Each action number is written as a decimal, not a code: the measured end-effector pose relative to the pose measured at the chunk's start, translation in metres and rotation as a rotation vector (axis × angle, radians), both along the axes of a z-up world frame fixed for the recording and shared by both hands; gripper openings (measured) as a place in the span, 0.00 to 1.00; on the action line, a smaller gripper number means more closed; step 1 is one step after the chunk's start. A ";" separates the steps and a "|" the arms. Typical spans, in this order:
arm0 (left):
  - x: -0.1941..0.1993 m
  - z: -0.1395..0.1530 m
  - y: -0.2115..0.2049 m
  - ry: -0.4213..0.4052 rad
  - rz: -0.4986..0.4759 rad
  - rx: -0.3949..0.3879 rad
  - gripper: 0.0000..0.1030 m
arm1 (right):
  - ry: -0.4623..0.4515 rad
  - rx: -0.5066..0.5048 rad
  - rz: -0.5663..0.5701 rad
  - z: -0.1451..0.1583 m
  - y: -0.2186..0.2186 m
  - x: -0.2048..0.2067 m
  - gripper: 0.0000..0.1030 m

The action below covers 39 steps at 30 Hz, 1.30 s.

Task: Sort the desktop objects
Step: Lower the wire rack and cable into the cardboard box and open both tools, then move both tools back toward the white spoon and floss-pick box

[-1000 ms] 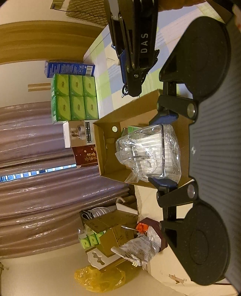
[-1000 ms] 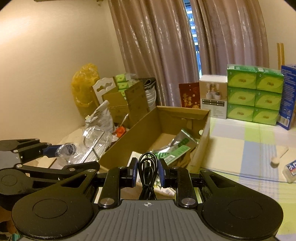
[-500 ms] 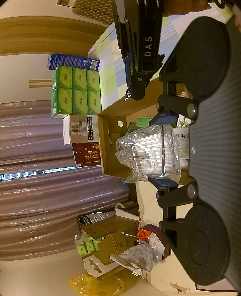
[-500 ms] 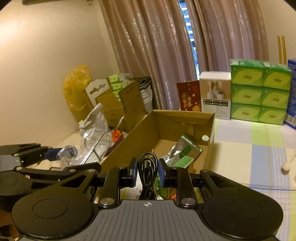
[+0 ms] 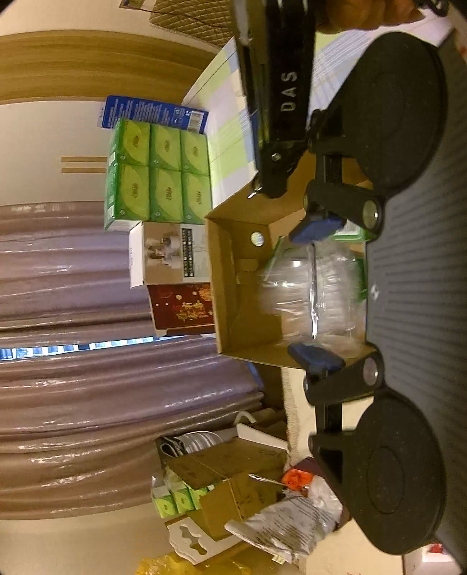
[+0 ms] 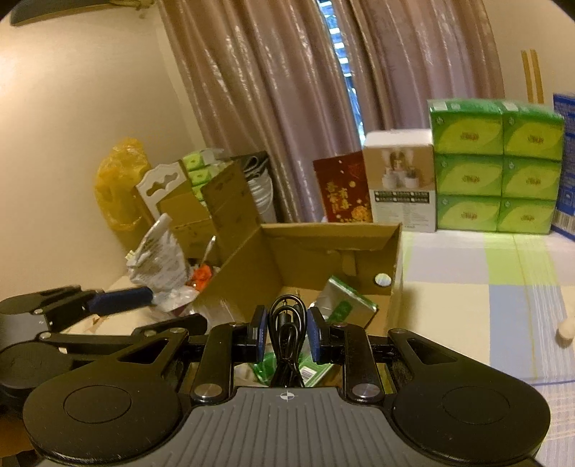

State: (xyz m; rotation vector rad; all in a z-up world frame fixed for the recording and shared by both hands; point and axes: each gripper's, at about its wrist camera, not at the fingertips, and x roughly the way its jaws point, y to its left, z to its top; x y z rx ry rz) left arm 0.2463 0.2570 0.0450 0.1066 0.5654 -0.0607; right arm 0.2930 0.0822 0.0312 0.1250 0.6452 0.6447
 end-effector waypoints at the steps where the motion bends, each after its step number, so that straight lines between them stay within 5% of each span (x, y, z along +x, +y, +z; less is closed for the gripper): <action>1: 0.004 -0.002 0.000 -0.002 -0.008 0.002 0.60 | 0.001 -0.002 0.000 -0.002 -0.001 0.001 0.20; 14: -0.001 -0.009 0.011 -0.003 0.030 -0.005 0.60 | 0.009 0.012 0.038 -0.010 0.009 0.009 0.20; 16: -0.005 -0.009 0.014 -0.001 0.040 -0.014 0.60 | 0.009 0.026 0.028 -0.008 0.008 0.010 0.43; 18: -0.009 -0.009 0.015 -0.001 0.050 -0.018 0.60 | 0.003 0.050 0.020 -0.006 0.003 0.011 0.56; 28: -0.035 -0.005 0.008 -0.002 0.071 -0.048 0.69 | 0.007 0.027 -0.050 0.000 -0.044 0.001 0.70; 39: -0.071 0.011 -0.026 -0.011 0.092 -0.090 0.95 | 0.011 -0.015 -0.087 0.011 -0.103 -0.043 0.93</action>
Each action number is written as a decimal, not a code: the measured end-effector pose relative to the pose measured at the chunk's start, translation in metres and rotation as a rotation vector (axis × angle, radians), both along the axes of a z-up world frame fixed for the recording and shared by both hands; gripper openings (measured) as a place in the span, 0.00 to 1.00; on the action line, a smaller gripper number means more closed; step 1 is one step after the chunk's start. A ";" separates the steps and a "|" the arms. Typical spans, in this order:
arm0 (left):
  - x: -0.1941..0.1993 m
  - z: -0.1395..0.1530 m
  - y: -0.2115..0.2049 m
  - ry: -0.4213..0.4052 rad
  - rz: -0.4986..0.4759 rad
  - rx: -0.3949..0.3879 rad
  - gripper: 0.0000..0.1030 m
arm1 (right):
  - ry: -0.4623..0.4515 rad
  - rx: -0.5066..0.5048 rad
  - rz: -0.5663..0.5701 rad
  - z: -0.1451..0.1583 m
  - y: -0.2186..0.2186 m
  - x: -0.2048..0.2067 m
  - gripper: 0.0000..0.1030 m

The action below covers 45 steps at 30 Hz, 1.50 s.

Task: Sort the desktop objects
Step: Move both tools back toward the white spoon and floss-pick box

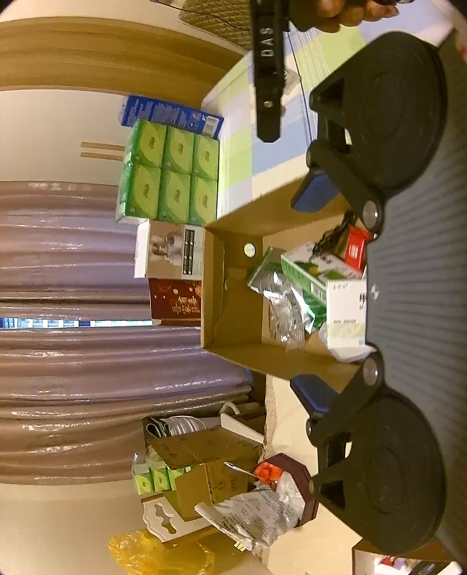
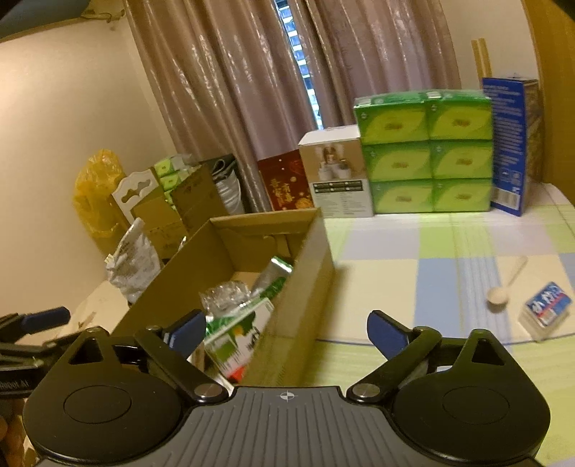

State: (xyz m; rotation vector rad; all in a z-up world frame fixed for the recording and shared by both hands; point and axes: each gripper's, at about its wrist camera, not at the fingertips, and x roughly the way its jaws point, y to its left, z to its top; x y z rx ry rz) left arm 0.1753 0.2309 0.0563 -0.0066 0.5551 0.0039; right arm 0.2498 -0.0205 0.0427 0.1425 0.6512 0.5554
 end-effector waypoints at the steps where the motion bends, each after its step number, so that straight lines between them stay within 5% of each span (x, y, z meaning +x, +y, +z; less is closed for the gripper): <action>1: -0.004 0.002 -0.004 -0.002 0.002 -0.003 0.96 | -0.001 -0.003 -0.002 0.001 -0.005 -0.004 0.94; 11: -0.038 0.015 -0.054 -0.002 -0.018 0.010 0.99 | -0.017 -0.037 -0.022 0.006 -0.064 -0.049 0.98; 20: -0.051 0.022 -0.110 0.004 -0.080 -0.014 0.99 | 0.016 -0.036 -0.150 0.002 -0.148 -0.062 0.98; 34: -0.032 0.012 -0.207 0.031 -0.213 -0.055 0.99 | 0.018 -0.053 -0.339 0.003 -0.265 -0.065 0.98; 45: 0.012 -0.019 -0.244 0.076 -0.236 -0.067 0.99 | 0.041 -0.091 -0.339 -0.020 -0.284 -0.022 0.98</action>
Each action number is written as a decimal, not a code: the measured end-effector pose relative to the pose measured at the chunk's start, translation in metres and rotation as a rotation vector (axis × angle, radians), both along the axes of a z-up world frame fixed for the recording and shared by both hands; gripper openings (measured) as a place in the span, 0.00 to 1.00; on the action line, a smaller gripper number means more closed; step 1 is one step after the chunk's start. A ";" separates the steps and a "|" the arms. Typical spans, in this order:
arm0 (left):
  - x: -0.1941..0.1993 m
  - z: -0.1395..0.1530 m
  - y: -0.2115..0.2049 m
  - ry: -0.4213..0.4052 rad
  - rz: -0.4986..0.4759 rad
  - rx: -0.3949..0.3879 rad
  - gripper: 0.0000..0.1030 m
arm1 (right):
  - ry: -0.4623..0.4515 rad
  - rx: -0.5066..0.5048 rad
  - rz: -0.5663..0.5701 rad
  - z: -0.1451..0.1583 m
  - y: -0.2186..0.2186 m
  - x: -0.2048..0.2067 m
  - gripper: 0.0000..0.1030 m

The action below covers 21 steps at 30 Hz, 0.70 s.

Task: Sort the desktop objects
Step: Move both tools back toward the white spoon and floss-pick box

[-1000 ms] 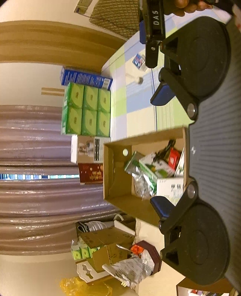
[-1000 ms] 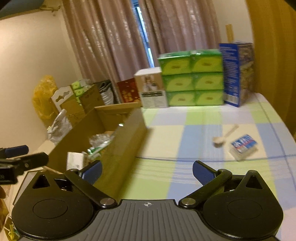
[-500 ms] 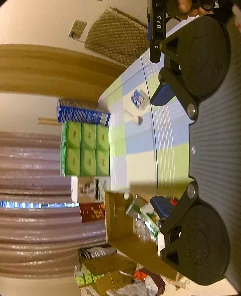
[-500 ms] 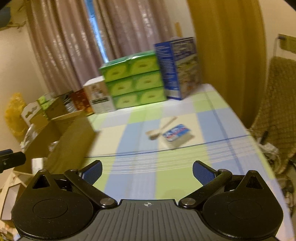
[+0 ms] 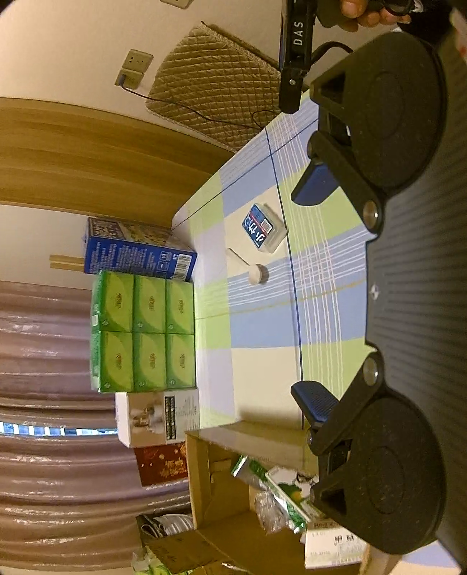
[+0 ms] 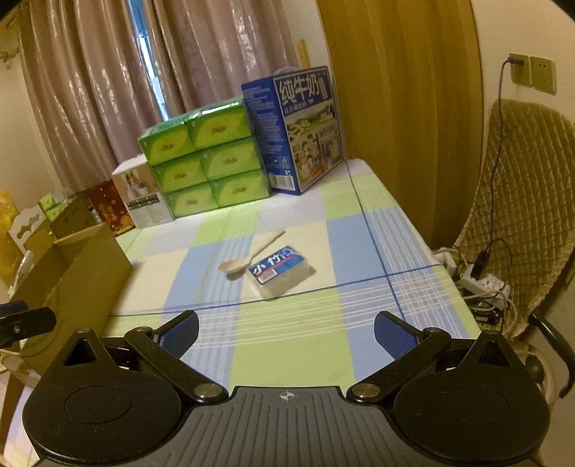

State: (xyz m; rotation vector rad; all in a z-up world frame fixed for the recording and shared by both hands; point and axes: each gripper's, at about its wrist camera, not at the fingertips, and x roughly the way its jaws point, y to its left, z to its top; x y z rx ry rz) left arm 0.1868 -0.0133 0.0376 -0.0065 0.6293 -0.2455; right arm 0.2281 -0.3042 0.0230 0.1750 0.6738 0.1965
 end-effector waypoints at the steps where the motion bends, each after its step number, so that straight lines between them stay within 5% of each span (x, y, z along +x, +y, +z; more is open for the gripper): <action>1: 0.005 -0.004 -0.002 0.004 -0.004 0.003 0.99 | 0.001 -0.007 0.011 -0.003 0.001 0.008 0.98; 21: 0.140 -0.094 -0.036 0.049 -0.113 0.107 0.99 | 0.014 -0.214 0.448 -0.094 0.030 0.150 0.98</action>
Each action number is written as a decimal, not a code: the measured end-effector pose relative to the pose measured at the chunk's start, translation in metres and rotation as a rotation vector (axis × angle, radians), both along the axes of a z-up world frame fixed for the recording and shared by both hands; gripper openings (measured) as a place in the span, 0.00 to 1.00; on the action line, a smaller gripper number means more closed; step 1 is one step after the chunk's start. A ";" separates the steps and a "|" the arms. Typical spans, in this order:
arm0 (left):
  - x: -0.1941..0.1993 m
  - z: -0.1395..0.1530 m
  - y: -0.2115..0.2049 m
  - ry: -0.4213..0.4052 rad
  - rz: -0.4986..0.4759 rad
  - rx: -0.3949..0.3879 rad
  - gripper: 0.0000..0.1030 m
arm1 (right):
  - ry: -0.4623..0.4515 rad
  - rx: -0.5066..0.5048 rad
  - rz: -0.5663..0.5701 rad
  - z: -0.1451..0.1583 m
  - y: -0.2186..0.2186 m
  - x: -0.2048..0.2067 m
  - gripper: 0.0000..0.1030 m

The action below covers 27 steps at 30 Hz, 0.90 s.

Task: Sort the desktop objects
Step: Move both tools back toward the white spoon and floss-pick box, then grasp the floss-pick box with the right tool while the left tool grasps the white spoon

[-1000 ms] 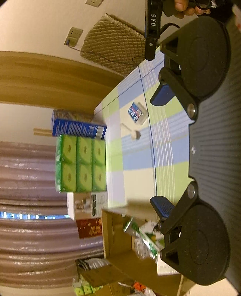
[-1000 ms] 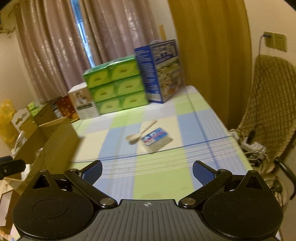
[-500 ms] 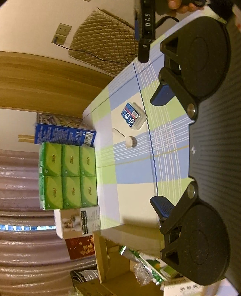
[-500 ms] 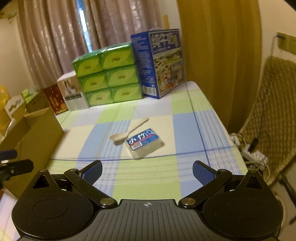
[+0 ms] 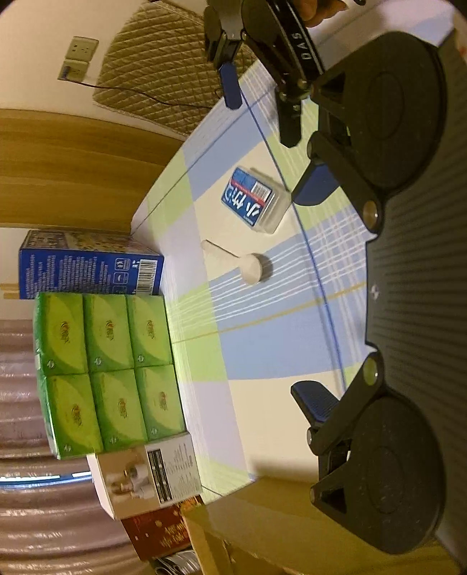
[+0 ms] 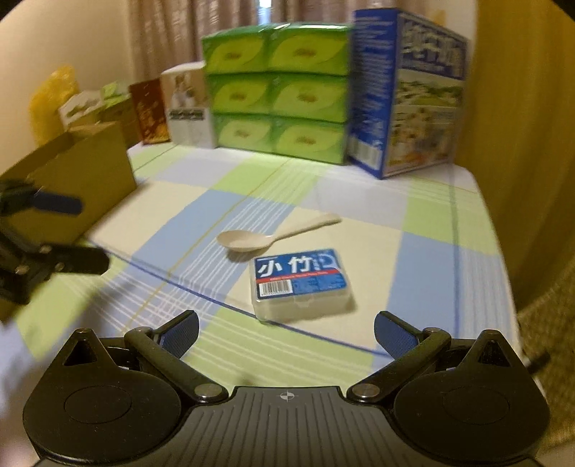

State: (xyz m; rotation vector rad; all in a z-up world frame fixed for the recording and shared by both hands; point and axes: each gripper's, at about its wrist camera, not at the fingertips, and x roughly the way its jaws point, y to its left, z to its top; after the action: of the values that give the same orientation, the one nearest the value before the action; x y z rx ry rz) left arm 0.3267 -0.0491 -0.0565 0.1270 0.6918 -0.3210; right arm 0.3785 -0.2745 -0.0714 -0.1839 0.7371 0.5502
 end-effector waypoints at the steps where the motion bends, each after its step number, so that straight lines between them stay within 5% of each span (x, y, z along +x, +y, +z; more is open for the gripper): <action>1: 0.005 -0.003 -0.001 0.000 -0.006 0.002 0.99 | -0.001 -0.001 0.012 -0.003 0.001 0.005 0.98; 20: 0.059 -0.064 -0.001 0.015 -0.037 -0.075 0.98 | -0.006 -0.032 0.124 -0.037 0.013 0.061 0.97; 23: 0.061 -0.068 0.000 0.020 -0.041 -0.066 0.98 | 0.002 -0.018 0.109 -0.039 0.013 0.064 0.81; 27: 0.068 -0.067 0.001 0.007 -0.040 -0.069 0.98 | -0.019 0.000 0.078 -0.037 0.011 0.061 0.81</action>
State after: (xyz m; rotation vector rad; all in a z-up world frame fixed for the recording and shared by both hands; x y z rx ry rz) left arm 0.3943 -0.0482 -0.1237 0.0743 0.6854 -0.3836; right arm 0.4398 -0.2637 -0.1085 -0.2181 0.7140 0.6220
